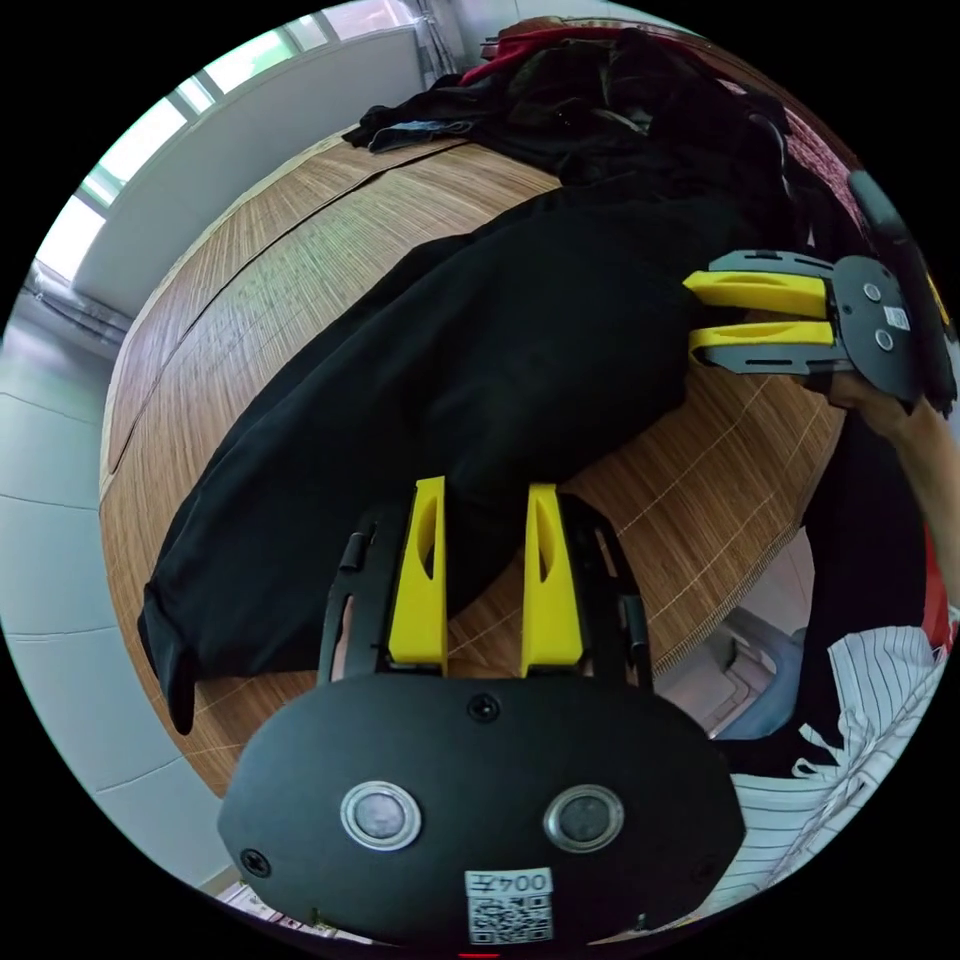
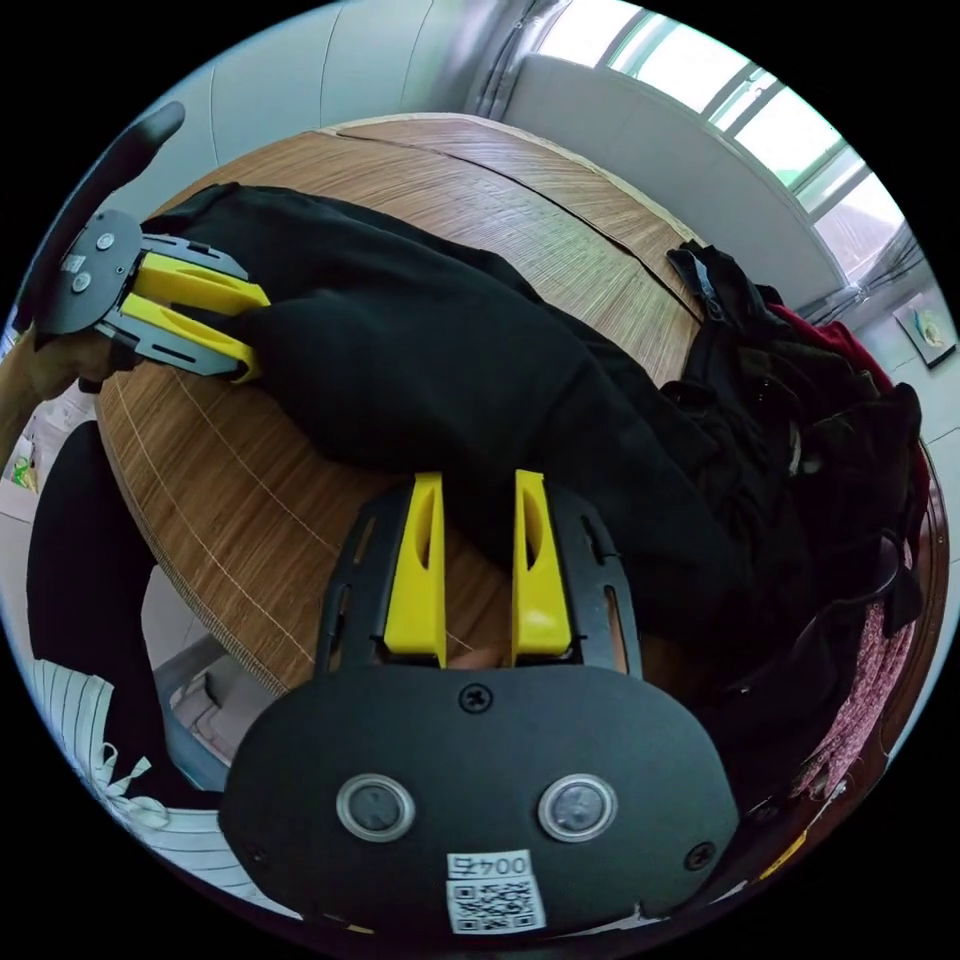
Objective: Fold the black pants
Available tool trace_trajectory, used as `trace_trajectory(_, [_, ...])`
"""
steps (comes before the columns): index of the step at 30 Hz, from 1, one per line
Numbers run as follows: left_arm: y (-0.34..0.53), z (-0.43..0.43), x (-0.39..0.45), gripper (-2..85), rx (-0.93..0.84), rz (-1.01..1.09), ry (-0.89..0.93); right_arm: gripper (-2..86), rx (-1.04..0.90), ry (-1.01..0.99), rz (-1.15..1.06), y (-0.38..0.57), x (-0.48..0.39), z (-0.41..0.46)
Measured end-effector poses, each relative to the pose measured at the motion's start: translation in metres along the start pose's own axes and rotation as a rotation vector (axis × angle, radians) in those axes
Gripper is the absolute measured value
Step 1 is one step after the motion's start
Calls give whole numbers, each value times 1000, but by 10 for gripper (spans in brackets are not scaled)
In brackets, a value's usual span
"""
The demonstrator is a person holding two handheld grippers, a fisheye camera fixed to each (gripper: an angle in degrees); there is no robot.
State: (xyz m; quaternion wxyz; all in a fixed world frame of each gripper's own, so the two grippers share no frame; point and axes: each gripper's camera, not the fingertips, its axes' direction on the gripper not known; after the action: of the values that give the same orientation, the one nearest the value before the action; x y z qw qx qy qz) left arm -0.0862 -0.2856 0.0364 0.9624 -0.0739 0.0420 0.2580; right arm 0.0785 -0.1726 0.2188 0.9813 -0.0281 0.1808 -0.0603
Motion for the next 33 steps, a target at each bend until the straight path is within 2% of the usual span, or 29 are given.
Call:
trace_trajectory(7, [14,21,-5,88,-15,3,4,59,-59,-50,-63,18,2,-19])
trace_trajectory(14, [67,36,17,84,-49,51,10,62,-143,-143,-146,70,-24,-53])
trace_trajectory(20, [70,64,6,90,-42,-37,42,84,-136,-111,-86,80,-28,-42])
trace_trajectory(23, [67,77,2,94,-55,-67,50,90,-140,-52,-143,83,-34,-43])
trace_trajectory(29, [67,97,-7,96,-43,-121,73,103,-67,-11,-96,102,-28,-47])
trace_trajectory(33, [71,87,-9,97,-76,-45,86,121,18,-133,15,128,30,-91])
